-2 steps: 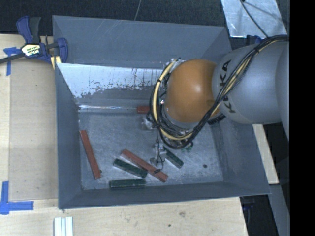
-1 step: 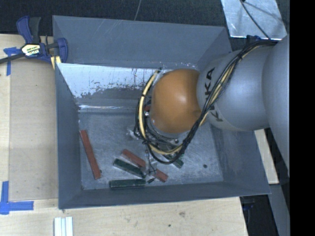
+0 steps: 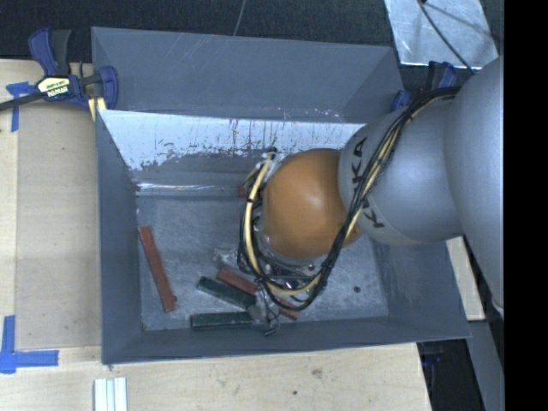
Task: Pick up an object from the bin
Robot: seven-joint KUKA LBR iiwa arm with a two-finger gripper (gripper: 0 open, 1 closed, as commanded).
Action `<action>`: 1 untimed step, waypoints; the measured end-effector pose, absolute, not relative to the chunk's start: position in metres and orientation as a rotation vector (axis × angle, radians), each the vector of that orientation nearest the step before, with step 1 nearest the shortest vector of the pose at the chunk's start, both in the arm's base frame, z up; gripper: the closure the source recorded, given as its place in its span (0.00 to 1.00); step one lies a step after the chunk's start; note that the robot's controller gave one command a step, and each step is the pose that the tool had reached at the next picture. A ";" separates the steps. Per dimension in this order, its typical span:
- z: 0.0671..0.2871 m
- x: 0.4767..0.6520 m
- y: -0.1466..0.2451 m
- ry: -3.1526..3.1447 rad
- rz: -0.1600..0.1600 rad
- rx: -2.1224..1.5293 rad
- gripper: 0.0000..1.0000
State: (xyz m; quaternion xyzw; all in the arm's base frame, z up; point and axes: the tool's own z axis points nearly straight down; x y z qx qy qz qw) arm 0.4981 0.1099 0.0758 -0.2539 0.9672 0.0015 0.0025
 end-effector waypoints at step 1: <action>0.073 0.495 0.237 3.008 0.004 -0.878 1.00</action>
Offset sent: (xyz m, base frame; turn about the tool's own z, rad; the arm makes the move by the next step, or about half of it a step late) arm 0.0000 0.0000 0.0000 0.0000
